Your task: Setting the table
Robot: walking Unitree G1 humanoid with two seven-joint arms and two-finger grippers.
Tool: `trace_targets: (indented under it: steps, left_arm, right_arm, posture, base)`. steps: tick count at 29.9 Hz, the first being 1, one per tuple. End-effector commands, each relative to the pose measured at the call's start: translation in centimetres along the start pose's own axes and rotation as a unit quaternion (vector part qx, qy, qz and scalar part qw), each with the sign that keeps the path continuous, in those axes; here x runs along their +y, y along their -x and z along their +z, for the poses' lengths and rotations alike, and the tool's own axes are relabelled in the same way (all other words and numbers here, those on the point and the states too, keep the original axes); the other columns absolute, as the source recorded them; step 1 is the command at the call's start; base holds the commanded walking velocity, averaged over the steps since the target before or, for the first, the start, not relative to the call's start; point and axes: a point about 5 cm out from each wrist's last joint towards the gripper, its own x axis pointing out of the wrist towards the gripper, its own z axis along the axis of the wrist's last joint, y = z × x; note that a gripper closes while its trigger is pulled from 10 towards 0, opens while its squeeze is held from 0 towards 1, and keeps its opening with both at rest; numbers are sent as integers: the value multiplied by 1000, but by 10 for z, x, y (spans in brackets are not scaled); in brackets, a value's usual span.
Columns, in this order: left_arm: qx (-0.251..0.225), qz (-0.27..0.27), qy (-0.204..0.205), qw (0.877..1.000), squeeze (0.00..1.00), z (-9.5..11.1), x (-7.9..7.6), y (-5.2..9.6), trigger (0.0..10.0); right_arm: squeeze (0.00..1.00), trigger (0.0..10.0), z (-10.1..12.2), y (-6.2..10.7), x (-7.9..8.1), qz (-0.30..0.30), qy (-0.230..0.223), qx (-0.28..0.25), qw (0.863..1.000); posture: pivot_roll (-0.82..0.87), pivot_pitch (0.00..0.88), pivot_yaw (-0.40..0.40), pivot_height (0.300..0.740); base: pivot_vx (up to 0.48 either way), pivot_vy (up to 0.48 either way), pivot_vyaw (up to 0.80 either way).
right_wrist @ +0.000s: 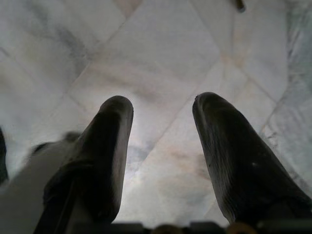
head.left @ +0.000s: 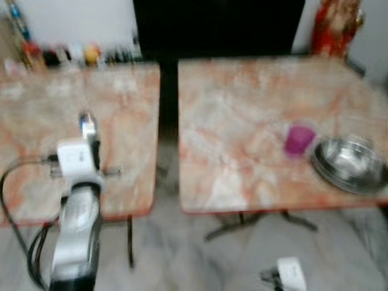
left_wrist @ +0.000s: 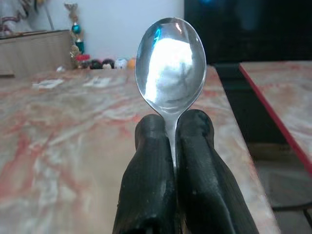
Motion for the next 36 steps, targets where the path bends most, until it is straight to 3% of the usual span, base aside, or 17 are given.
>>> trace_targets:
  steps: [1, 6, 10, 16, 36]
  left_arm:
    - [-13, -12, -1, 1000, 0, 5, -4, -1, 10000]
    - [-16, -14, -2, 1000, 0, 8, -3, -1, 10000]
    - [-14, -17, -3, 1000, 0, 8, -5, 0, 10000]
    - [-8, -32, -4, 999, 0, 6, -12, 3, 10000]
    - [-7, -39, -7, 999, 0, 9, -12, 4, 10000]
  right_arm:
    - [0, 10000, -1, 0, -6, -5, 7, 1, 1000]
    - [0, 10000, -1, 0, -5, -5, 12, -1, 1000]
    - [0, 10000, -1, 0, -4, -8, -9, -1, 1000]
    - [0, 10000, -1, 0, -5, -13, -14, 0, 1000]
    - [0, 10000, -3, 0, -5, -15, -18, 2, 1000]
  posture:
    - [-36, 0, 55, 740]
    - [-34, 0, 59, 740]
    - [-48, 17, 67, 740]
    - [-54, 53, 68, 740]
    - [-55, 93, 68, 740]
  base:
    - [0, -461, 0]
    - [0, -458, 509]
    - [0, -458, 0]
    - [0, -458, 0]
    - [0, -457, 0]
